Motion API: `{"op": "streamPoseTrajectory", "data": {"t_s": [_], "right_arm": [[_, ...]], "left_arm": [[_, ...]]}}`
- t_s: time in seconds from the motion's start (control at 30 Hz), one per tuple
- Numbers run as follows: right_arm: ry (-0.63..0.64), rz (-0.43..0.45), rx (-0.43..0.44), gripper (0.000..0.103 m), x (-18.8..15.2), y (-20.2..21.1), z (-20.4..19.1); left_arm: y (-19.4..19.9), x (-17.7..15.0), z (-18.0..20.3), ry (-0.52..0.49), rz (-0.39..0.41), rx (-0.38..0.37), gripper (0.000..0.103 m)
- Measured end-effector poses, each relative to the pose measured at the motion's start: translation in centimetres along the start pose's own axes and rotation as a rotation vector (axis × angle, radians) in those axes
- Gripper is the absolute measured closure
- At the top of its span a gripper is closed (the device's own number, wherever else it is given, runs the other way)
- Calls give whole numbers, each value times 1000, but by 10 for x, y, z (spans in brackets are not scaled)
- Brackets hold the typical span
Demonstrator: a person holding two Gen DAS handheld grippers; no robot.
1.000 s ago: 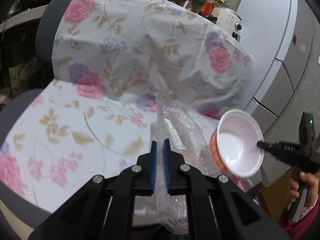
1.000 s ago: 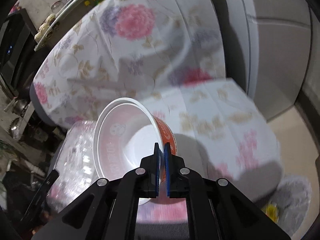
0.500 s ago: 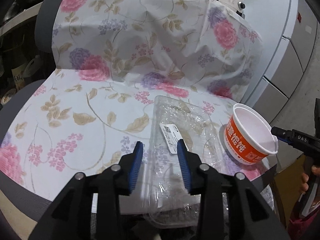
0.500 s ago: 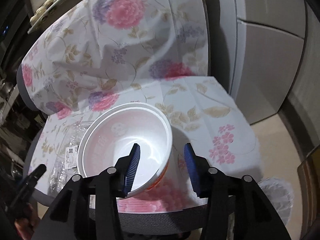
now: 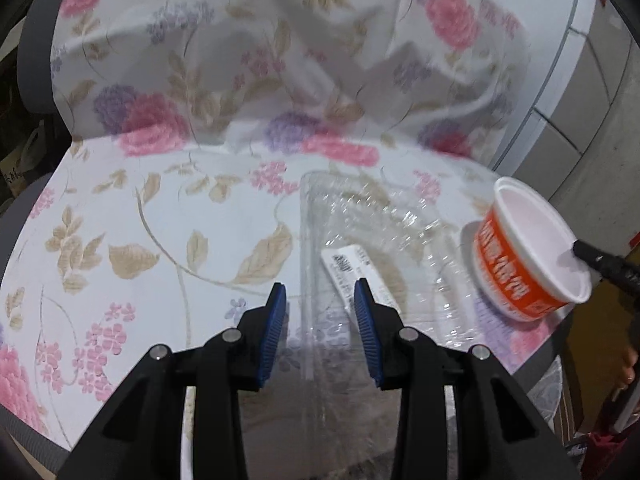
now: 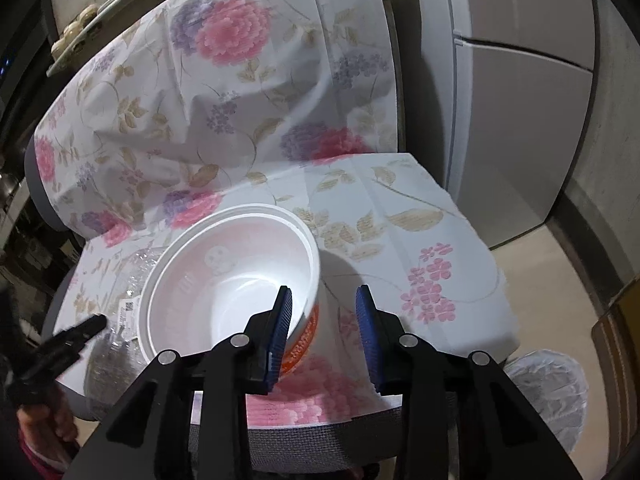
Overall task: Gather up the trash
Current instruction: 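Lift the noodle cup with the right gripper while the left gripper grasps the clear plastic tray, then carry the noodle cup and plastic tray over the trash bin with both grippers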
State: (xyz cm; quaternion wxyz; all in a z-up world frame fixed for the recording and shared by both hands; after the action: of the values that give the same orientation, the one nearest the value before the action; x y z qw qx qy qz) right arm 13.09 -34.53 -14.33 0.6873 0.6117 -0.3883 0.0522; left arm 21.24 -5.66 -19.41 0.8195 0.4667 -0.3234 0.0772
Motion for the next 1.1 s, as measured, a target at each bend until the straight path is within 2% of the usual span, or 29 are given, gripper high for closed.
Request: {"op": "streamPoseTrajectory", "data": {"t_s": [0.1, 0.23, 0.27, 0.33, 0.4, 0.43, 0.47, 0.5, 0.77, 0.93, 1.1], "right_arm": [[-1, -9, 0, 67, 0, -3, -1], [-14, 14, -51, 69, -1, -5, 1], [-12, 22, -62, 71, -1, -5, 1], [-10, 26, -62, 90, -3, -5, -1], [-13, 31, -64, 95, -2, -6, -1], [-15, 39, -56, 96, -2, -5, -2], [-18, 43, -51, 96, -1, -4, -2], [-24, 53, -44, 97, 0, -1, -3], [-49, 110, -1, 98, 6, 27, 1], [-100, 139, -8, 98, 4, 45, 28], [-170, 165, -27, 98, -8, 66, 70]], "left_arm": [[-6, -7, -2, 0, -24, 19, 69], [-6, -16, -3, -2, -29, 26, 69], [-6, -18, -2, -3, -29, 22, 69], [-6, -19, 0, -6, -28, 16, 74], [-5, -21, 2, -6, -25, 20, 84], [-5, -22, 4, -5, -22, 18, 87], [-5, -23, 5, -3, -21, 16, 95], [-4, -23, 7, 1, -17, 8, 96], [35, -13, 37, -12, 111, -48, 98], [53, -6, 72, -46, 180, -92, 98], [52, -5, 117, -124, 210, -105, 98]]}}
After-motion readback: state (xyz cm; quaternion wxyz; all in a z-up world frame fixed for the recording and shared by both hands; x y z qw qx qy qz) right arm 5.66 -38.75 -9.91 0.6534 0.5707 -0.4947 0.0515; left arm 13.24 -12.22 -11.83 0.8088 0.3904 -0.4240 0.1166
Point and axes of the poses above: each gripper's, at about its wrist camera, not at the fingertips, and y roughly against the way its jaws point, z to its right, x to its top, the point moved 6 cm from there along -y, roughly the way its jaws point, and after that the axes turned 13 degrees about -x, right-handed, at the moved point
